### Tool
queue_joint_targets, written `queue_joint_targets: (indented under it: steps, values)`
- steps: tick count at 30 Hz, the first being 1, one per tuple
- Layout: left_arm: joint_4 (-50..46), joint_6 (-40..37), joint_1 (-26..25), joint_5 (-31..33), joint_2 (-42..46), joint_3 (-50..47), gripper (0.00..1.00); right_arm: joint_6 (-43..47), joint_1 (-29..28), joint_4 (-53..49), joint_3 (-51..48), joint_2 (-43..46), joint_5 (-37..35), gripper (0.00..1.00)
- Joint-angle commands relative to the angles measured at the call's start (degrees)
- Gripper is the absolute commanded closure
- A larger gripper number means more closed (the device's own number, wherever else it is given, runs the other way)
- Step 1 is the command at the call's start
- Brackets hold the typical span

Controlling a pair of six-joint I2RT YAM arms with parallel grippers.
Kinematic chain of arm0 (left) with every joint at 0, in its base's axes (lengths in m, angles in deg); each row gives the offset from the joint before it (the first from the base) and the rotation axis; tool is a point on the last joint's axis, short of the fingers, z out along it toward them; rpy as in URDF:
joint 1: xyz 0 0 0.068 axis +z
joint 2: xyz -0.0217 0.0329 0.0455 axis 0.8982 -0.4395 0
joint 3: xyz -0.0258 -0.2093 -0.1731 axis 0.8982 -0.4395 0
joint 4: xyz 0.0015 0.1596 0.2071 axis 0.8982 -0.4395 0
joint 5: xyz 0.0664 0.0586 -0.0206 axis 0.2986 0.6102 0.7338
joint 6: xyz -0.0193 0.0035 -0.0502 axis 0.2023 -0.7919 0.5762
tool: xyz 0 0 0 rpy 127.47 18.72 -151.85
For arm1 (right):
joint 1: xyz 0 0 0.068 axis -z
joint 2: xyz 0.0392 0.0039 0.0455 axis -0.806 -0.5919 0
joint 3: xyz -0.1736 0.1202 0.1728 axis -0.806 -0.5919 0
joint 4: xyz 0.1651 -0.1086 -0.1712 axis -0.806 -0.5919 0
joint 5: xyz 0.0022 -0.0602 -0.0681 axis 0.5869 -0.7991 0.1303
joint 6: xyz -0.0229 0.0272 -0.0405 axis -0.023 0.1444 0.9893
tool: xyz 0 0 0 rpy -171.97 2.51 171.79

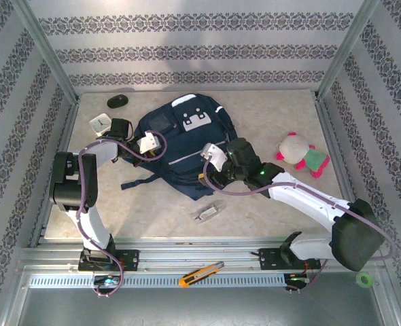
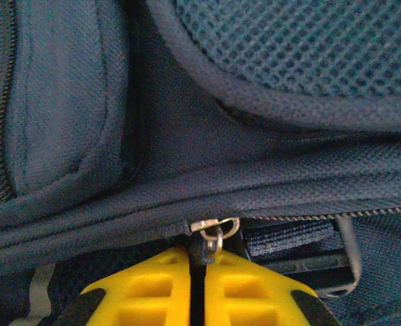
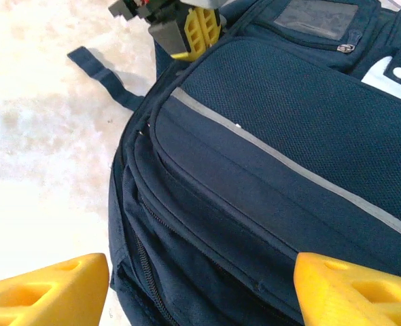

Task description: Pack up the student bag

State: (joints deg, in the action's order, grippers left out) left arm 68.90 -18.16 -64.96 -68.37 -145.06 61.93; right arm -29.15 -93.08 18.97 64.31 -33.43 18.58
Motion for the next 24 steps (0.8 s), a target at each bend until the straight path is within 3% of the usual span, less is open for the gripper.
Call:
queue_joint_targets:
  steps: [1,7,10,16,24]
  values:
    - [-2.6,1.84,-0.46,-2.08,3.4,-0.67,0.98,4.99,-1.43,-0.62,2.22,-1.56,-3.0,0.28]
    - [-3.3,4.85,-0.28,-4.82,6.63,-2.5,1.0,8.58,-3.58,-0.48,3.69,-4.38,-4.18,0.28]
    - [-3.45,7.4,-0.27,-7.12,7.71,-3.0,1.0,14.82,-5.93,1.53,3.26,-6.31,-5.22,0.26]
    - [-6.02,12.26,-0.32,-9.52,8.63,-2.61,1.0,16.56,-6.07,3.64,7.2,-15.13,-9.9,0.26]
    - [-9.27,18.22,-2.38,-5.16,10.37,-4.01,1.0,8.39,-5.0,18.03,6.98,-23.36,-18.19,0.5]
